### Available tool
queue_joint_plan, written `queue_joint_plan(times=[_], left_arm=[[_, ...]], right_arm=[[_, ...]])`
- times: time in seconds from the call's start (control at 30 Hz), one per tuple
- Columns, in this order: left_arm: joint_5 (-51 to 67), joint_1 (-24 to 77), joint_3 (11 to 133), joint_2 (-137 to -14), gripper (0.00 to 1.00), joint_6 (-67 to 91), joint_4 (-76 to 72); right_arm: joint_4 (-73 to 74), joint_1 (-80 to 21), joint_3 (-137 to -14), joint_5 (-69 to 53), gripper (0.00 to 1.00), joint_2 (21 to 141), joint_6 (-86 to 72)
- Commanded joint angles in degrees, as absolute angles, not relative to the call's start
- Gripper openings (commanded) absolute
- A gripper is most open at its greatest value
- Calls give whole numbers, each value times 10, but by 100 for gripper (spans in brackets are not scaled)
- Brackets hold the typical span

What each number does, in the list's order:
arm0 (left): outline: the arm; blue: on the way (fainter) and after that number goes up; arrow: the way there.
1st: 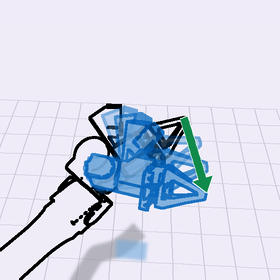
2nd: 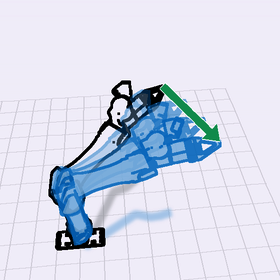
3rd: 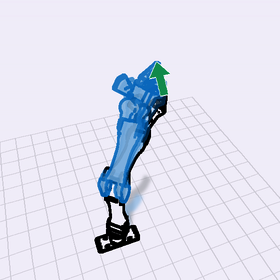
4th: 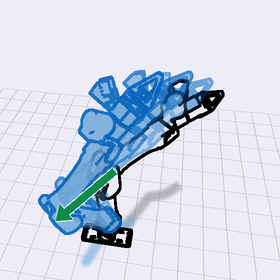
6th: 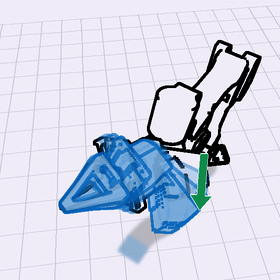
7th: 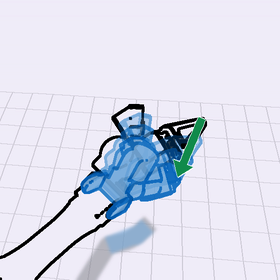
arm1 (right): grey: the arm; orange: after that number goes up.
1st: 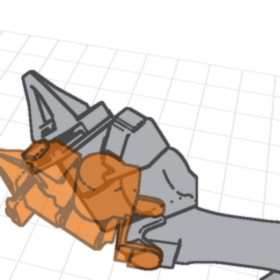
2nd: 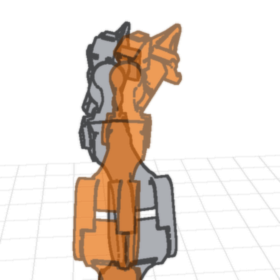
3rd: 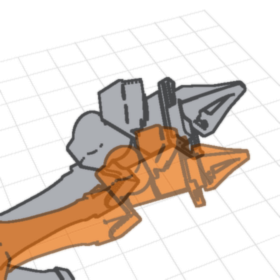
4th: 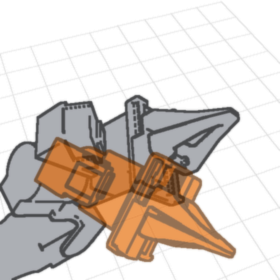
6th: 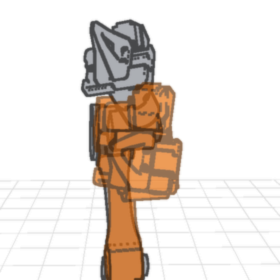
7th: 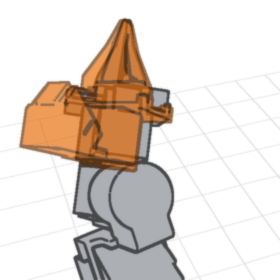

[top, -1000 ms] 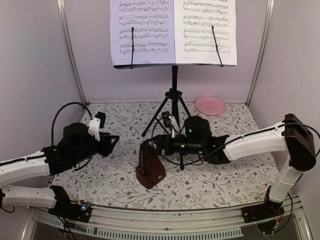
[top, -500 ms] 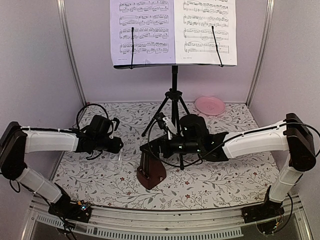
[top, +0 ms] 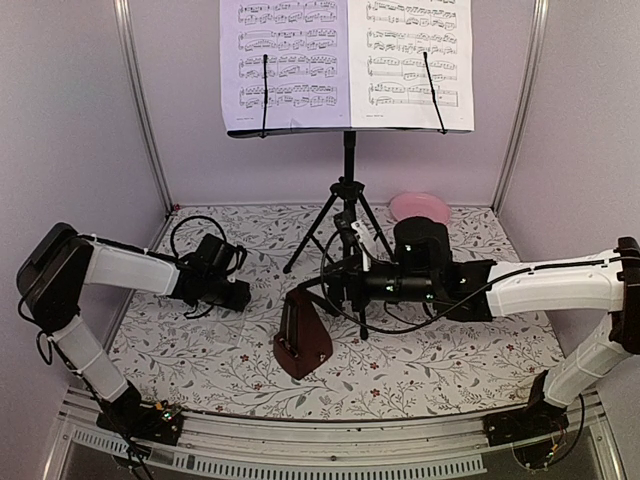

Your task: Set up the instrument practice props

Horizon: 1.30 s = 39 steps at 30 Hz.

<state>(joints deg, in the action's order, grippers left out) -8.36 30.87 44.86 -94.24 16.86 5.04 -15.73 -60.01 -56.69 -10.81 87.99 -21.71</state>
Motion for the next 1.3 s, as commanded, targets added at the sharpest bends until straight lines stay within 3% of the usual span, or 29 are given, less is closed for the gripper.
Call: queue_joint_plan(times=[0.0,0.13,0.3,0.4,0.57,0.67,0.77,1.27], left_arm=[[-83,301,445,-927,52,161,37],[-78,302,440,-901,69,165,34],[-67,305,424,-841,71,172,24],[-18,309,389,-791,68,179,-16],[63,331,324,-764,58,202,-110],[68,355,307,-780,53,212,-133],[66,375,298,-795,49,222,-147],[85,439,268,-834,40,236,-206]], right_arm=[[-127,-603,-524,-102,99,831,-206],[-122,-603,-480,-119,98,814,-217],[-111,-611,-438,-123,88,815,-224],[-114,-621,-425,-120,79,821,-228],[-145,-626,-428,-120,53,876,-239],[-155,-629,-447,-119,38,920,-243],[-153,-630,-466,-108,29,956,-251],[-149,-623,-508,-57,23,1014,-267]])
